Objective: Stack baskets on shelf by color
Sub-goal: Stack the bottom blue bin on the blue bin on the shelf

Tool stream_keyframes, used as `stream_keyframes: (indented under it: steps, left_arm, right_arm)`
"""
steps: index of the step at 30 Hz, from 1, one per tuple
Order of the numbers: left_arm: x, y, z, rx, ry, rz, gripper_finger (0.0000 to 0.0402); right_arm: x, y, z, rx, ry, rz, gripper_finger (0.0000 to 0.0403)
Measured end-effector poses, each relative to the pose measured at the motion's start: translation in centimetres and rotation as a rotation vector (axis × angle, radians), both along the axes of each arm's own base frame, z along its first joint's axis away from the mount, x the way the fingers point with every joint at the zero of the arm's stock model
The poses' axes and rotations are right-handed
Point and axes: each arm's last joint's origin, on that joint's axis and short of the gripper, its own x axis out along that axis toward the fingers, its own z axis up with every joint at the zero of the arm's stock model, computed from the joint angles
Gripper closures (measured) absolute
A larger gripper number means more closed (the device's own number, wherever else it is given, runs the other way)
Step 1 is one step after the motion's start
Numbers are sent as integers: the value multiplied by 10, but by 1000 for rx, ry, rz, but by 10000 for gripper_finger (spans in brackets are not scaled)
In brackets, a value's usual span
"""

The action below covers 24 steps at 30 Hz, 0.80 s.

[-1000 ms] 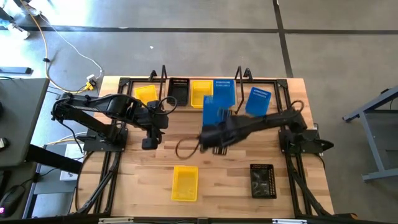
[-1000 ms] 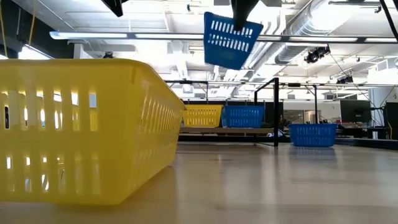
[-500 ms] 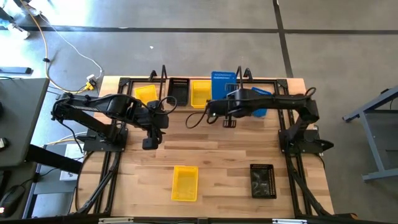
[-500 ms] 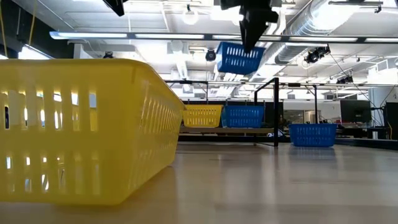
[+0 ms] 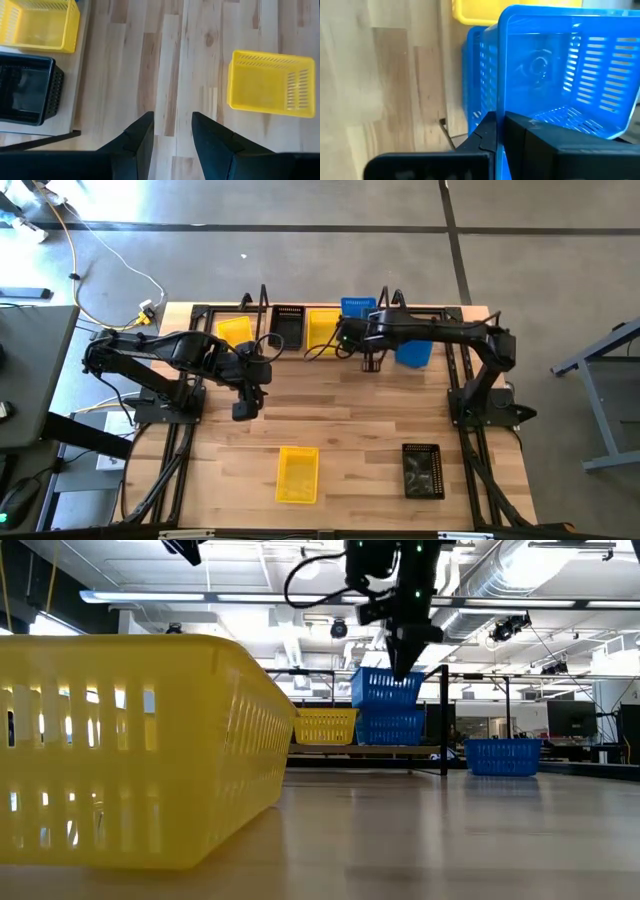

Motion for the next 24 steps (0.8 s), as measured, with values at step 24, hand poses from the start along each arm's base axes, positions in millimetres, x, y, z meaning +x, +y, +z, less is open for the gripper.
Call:
stream_keyframes:
  steps: [24]
  left_arm:
    - [40,-35,-21,-154,-34,-42,279]
  right_arm:
    - [-7,-32,-8,71,-45,-63,327]
